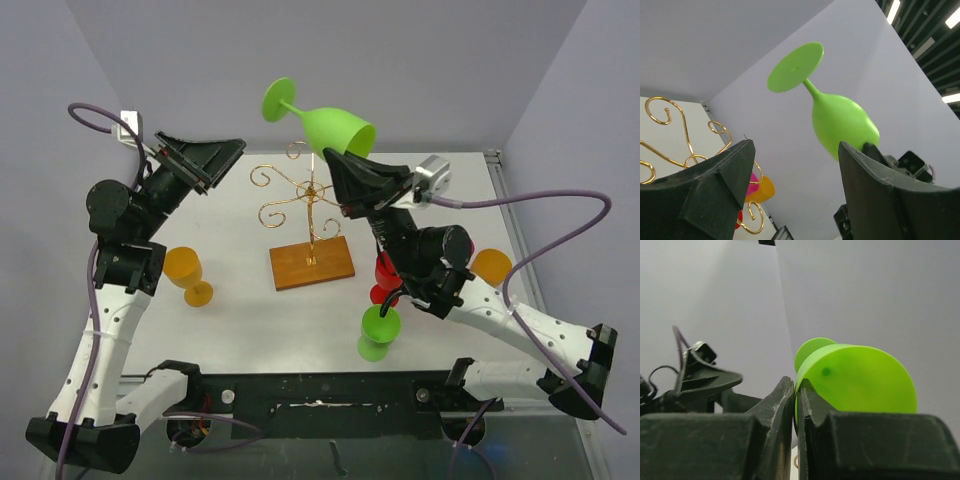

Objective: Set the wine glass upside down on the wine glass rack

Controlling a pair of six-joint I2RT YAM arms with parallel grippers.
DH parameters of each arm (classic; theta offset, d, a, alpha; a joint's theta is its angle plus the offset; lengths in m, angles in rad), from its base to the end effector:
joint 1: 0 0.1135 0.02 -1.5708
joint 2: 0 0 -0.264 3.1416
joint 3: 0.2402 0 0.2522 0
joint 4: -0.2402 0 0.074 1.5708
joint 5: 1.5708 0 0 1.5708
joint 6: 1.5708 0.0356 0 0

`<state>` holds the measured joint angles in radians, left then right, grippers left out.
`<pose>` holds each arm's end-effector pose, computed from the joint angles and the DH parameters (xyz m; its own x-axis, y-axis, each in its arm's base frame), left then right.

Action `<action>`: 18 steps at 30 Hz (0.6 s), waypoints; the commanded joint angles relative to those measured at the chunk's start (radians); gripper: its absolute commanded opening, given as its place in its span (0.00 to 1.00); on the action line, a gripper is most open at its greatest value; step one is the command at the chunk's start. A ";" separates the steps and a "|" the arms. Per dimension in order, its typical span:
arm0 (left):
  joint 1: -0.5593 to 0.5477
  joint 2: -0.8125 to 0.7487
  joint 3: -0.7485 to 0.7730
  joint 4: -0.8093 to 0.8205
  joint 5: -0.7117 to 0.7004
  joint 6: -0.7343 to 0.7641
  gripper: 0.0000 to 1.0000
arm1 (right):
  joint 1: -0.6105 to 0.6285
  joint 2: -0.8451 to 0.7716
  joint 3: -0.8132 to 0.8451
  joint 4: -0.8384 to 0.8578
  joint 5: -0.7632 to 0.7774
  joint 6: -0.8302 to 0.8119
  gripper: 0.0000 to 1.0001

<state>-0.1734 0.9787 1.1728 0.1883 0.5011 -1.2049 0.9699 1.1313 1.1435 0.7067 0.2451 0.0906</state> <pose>0.1931 -0.0512 0.4779 -0.4197 -0.7579 -0.4993 0.5544 0.2215 -0.8022 0.1392 0.1878 0.4869 0.3078 0.6042 -0.7350 -0.7278 0.6471 0.2272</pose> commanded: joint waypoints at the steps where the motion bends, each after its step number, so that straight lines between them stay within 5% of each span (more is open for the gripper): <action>1: -0.018 0.025 0.080 0.095 -0.062 -0.124 0.66 | 0.109 0.081 0.059 0.229 0.036 -0.163 0.00; 9: -0.022 0.043 0.103 0.049 -0.115 -0.174 0.61 | 0.246 0.246 0.149 0.322 0.063 -0.396 0.00; 18: -0.023 0.035 0.065 0.078 -0.169 -0.261 0.45 | 0.263 0.290 0.156 0.331 0.028 -0.427 0.00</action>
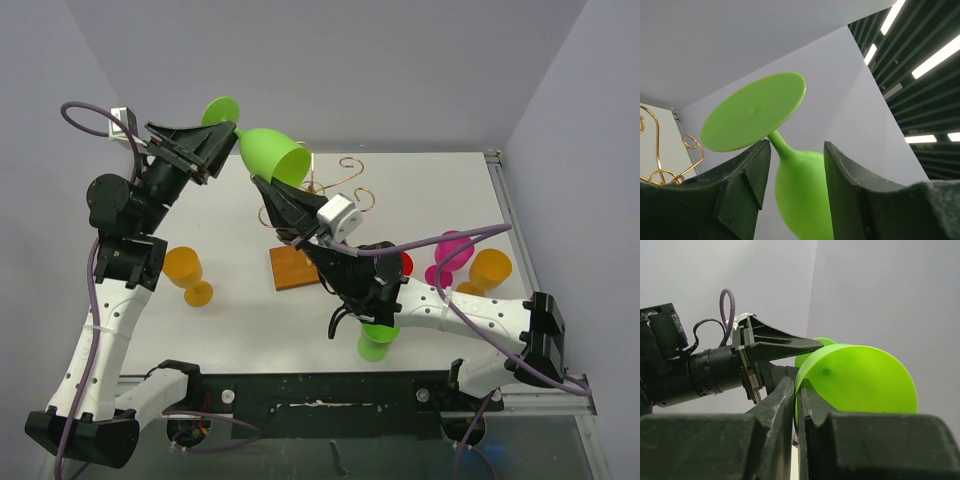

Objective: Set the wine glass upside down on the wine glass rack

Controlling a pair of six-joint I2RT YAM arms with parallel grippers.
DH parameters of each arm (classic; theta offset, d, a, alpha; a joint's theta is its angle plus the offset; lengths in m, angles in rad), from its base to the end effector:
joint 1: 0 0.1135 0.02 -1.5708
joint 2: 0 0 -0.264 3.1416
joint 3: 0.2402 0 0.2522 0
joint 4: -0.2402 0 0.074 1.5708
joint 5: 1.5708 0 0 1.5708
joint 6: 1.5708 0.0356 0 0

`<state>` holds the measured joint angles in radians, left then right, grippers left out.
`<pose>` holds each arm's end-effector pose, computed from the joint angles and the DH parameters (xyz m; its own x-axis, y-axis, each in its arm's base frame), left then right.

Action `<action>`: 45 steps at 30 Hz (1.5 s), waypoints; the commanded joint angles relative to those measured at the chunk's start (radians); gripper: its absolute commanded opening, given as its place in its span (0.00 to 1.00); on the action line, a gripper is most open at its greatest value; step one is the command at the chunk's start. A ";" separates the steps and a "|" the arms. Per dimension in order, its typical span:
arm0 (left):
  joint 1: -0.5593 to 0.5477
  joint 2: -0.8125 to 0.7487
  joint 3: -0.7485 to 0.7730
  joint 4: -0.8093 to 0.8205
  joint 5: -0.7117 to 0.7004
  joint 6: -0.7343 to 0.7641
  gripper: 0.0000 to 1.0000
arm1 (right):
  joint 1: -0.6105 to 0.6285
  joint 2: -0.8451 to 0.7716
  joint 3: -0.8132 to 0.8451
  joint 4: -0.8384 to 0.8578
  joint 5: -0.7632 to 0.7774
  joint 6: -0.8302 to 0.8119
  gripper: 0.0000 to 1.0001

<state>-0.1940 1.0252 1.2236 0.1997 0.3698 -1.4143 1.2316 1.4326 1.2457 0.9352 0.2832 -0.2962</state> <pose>0.2037 -0.0531 0.4878 -0.4412 -0.8519 -0.2821 0.4547 0.0588 -0.8887 0.1141 0.2935 0.4620 0.4609 0.4641 -0.7564 -0.7348 0.6776 -0.0321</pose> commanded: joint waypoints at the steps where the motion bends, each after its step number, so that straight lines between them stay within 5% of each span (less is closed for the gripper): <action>1: -0.002 -0.011 0.014 0.070 -0.042 -0.059 0.41 | 0.002 -0.010 0.054 0.101 -0.015 -0.039 0.00; 7: -0.002 0.001 0.026 0.102 -0.043 -0.094 0.32 | 0.002 -0.012 0.038 0.091 -0.045 -0.023 0.00; 26: -0.002 0.006 -0.007 0.093 -0.020 -0.118 0.33 | 0.002 0.018 0.051 0.110 -0.095 -0.008 0.00; 32: -0.002 0.012 -0.022 0.129 -0.011 -0.136 0.23 | 0.002 0.025 0.042 0.108 -0.090 0.000 0.00; 38: -0.002 0.001 -0.035 0.133 -0.022 -0.126 0.00 | 0.002 0.027 0.026 0.118 -0.069 0.024 0.00; 45: 0.008 0.002 -0.037 0.129 -0.016 -0.091 0.00 | 0.001 -0.019 -0.020 0.110 -0.008 0.053 0.23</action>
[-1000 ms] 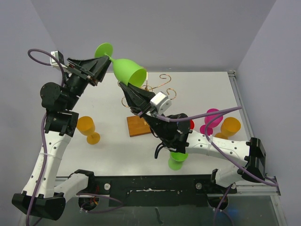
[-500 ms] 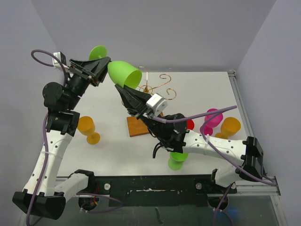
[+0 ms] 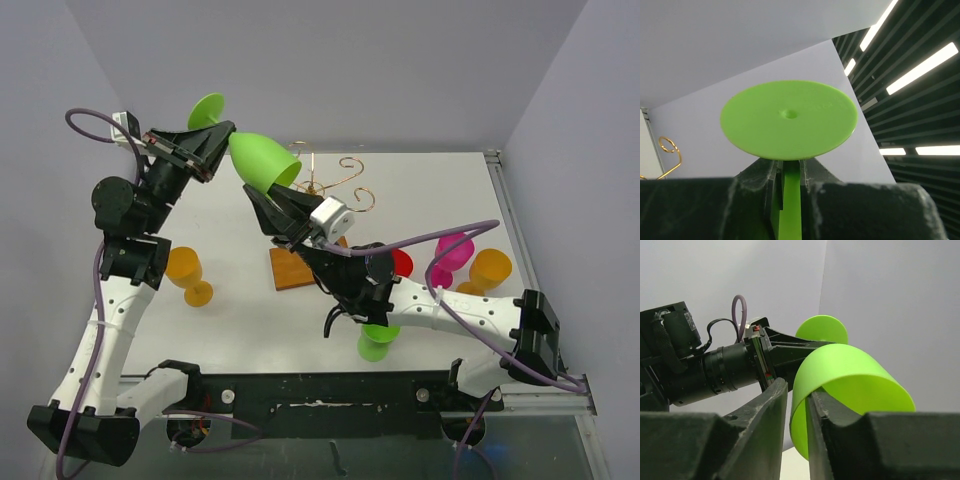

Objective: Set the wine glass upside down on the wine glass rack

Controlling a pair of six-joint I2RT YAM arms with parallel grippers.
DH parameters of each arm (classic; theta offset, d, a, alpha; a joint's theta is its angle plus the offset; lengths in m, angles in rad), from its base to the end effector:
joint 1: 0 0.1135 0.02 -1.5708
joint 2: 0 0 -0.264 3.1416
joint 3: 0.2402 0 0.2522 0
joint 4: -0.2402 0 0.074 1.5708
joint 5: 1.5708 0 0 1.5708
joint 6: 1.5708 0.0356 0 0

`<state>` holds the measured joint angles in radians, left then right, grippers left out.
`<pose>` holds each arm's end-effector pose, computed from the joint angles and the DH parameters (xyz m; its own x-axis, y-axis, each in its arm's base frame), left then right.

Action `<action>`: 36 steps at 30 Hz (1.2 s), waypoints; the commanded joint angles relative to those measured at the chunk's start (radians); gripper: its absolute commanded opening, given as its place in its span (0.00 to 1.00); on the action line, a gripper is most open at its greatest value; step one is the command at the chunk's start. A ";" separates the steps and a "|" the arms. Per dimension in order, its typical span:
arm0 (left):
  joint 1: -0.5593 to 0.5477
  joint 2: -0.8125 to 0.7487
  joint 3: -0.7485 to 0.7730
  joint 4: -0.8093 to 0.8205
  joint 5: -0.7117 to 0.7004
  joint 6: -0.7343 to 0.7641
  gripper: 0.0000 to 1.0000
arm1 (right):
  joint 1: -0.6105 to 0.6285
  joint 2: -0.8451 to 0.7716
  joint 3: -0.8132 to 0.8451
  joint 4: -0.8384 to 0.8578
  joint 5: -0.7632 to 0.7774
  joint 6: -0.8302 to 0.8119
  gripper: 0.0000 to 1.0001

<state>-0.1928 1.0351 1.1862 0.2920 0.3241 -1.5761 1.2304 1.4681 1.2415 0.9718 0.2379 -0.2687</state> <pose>0.2096 -0.0525 0.4829 -0.4662 -0.8748 -0.1318 0.4183 -0.0868 -0.9041 0.1164 0.3035 0.4532 0.4461 0.4868 -0.7510 -0.7673 0.6399 -0.0410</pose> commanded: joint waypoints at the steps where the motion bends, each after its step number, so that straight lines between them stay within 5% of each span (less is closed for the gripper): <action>1: 0.011 -0.004 0.003 0.035 0.036 0.080 0.00 | 0.003 -0.065 -0.020 0.059 0.046 0.030 0.27; 7: 0.060 0.002 0.050 -0.037 0.065 0.222 0.00 | 0.003 -0.166 -0.079 -0.078 0.119 0.147 0.52; 16: 0.105 -0.030 0.160 -0.419 0.027 0.736 0.00 | 0.002 -0.346 -0.102 -0.508 0.212 0.514 0.57; 23: 0.083 -0.118 0.156 -0.607 -0.123 1.195 0.00 | -0.001 -0.444 -0.112 -0.674 0.372 0.542 0.59; 29: 0.069 -0.235 -0.053 -0.494 -0.159 1.366 0.00 | -0.003 -0.470 -0.206 -0.608 0.358 0.473 0.60; 36: 0.069 -0.377 -0.330 -0.209 -0.039 1.461 0.00 | -0.011 -0.521 -0.251 -0.574 0.370 0.462 0.61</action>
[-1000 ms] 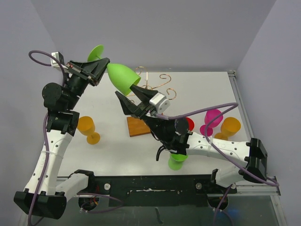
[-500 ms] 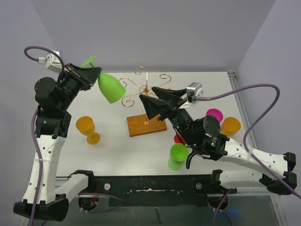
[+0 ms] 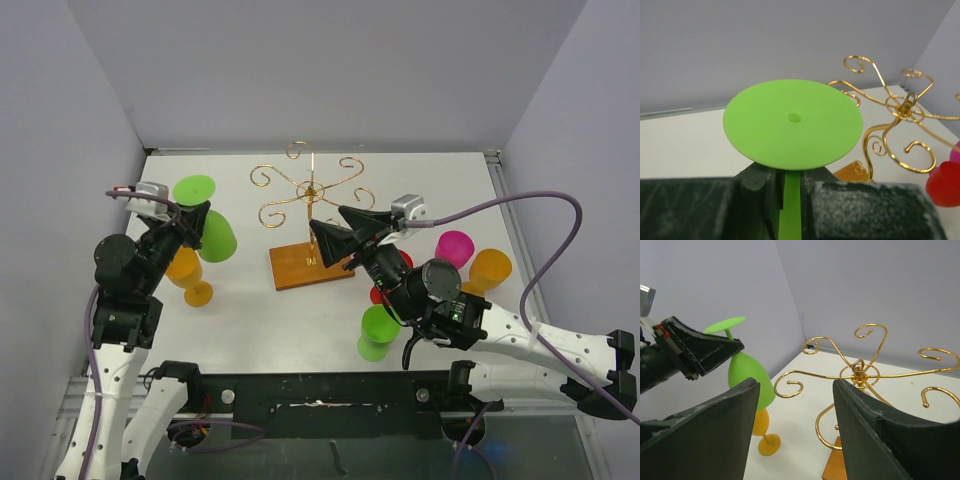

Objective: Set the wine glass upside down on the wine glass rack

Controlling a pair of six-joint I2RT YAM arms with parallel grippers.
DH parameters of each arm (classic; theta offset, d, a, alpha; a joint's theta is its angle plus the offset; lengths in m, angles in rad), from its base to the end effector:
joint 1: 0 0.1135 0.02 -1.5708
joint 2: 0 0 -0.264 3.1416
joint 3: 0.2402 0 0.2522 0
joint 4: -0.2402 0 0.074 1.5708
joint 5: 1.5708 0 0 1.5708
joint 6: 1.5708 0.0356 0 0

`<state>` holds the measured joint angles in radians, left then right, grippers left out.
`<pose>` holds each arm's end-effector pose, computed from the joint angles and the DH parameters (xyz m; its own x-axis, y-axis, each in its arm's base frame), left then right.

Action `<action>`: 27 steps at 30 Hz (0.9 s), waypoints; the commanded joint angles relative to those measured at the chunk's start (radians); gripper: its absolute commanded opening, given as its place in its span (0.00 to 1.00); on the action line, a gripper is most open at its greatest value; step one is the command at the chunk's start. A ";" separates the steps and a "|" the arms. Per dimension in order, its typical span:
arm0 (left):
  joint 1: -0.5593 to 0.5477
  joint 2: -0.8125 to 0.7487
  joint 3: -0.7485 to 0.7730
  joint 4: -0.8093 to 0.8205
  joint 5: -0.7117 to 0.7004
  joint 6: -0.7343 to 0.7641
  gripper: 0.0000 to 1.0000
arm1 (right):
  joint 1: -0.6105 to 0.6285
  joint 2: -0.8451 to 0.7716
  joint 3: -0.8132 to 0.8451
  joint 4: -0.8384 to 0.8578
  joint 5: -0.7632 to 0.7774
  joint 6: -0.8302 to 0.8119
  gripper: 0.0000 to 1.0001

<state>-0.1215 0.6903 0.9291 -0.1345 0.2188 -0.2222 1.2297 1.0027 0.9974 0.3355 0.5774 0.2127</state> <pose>0.1464 -0.0257 0.4092 0.0275 -0.2201 -0.9751 0.3472 0.9168 -0.1971 0.0924 0.2022 0.4284 -0.0242 0.4606 -0.8873 -0.6259 0.6851 0.3727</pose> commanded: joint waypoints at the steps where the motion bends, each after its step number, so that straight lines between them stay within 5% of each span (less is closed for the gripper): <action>1: -0.003 -0.035 -0.087 0.229 0.082 0.117 0.00 | -0.011 -0.064 -0.016 0.068 0.031 -0.020 0.61; 11: -0.002 0.095 -0.175 0.472 0.423 0.155 0.00 | -0.021 -0.148 -0.079 0.111 0.039 -0.027 0.61; 27: 0.000 0.287 -0.117 0.646 0.591 0.064 0.00 | -0.025 -0.202 -0.098 0.119 0.023 -0.034 0.61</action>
<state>-0.1226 0.9691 0.7567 0.3820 0.7498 -0.1307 1.2106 0.8219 0.8993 0.3962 0.5953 0.1886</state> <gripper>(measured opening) 0.058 0.609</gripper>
